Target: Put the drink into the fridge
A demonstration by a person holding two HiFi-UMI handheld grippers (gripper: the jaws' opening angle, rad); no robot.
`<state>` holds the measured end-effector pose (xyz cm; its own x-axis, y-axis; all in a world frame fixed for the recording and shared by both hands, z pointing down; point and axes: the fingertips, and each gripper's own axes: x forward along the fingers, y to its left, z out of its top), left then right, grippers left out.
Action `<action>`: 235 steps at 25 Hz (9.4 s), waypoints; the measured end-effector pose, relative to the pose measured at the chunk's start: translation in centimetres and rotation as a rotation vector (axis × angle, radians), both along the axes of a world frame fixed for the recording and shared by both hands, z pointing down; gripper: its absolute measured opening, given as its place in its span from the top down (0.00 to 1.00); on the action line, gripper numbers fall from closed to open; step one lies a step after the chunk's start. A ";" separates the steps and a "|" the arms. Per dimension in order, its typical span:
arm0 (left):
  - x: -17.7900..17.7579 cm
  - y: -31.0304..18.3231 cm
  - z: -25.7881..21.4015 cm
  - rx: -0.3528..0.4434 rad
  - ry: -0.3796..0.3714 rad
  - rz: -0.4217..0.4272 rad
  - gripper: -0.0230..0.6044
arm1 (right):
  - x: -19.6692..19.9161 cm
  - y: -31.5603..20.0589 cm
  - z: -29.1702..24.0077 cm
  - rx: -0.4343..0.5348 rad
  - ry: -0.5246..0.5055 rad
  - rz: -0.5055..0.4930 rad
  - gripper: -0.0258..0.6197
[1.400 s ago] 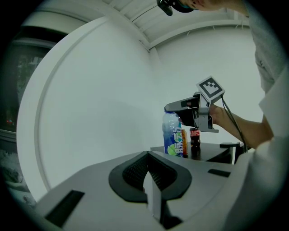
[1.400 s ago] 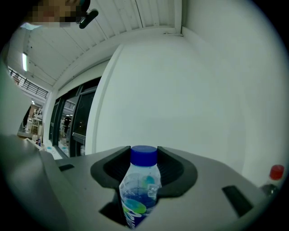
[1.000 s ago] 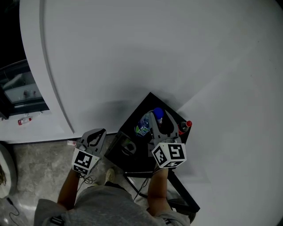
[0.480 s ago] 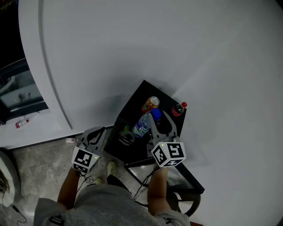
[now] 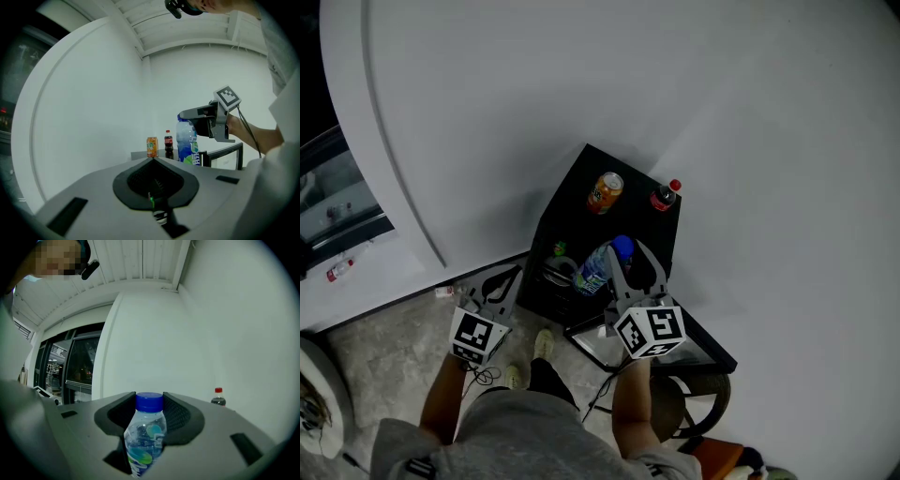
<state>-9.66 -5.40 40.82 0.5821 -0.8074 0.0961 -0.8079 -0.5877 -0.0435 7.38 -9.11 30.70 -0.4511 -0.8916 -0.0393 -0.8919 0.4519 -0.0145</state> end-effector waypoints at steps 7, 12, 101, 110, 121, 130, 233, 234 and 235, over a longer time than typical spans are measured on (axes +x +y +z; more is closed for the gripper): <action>1.9 -0.5 0.8 -0.003 0.007 0.030 0.96 | 1.7 2.1 3.4 -0.033 0.007 0.020 0.66; 3.5 -0.9 2.0 -0.023 0.007 0.048 0.96 | 2.6 3.2 5.5 -0.018 -0.021 0.008 0.66; 4.5 -10.2 27.8 0.035 -0.012 -0.094 0.96 | 4.6 -18.7 35.2 0.058 0.031 0.094 0.66; 3.9 -8.4 25.5 0.036 0.000 -0.095 0.96 | 4.1 -15.7 33.5 0.045 0.043 0.085 0.66; 4.3 -5.4 19.1 0.027 0.005 -0.083 0.96 | 2.6 -10.4 29.7 -0.021 0.029 0.043 0.66; 5.5 -3.7 12.5 0.028 0.003 -0.057 0.96 | 1.9 -6.4 25.1 -0.070 0.023 0.029 0.66; 5.4 -20.6 -0.8 0.036 -0.041 -0.098 0.96 | 0.2 -20.3 9.4 -0.130 0.051 -0.103 0.47; 5.4 -20.8 -0.9 0.035 -0.040 -0.095 0.96 | 0.1 -20.5 9.5 -0.132 0.051 -0.104 0.47; 5.3 -21.0 -0.9 0.033 -0.039 -0.091 0.96 | 0.0 -20.6 9.5 -0.135 0.051 -0.105 0.47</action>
<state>-4.32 -26.40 39.88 0.5030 -0.8596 0.0899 -0.8549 -0.5101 -0.0943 7.41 -29.69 40.21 -0.5402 -0.8352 0.1032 -0.8412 0.5395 -0.0374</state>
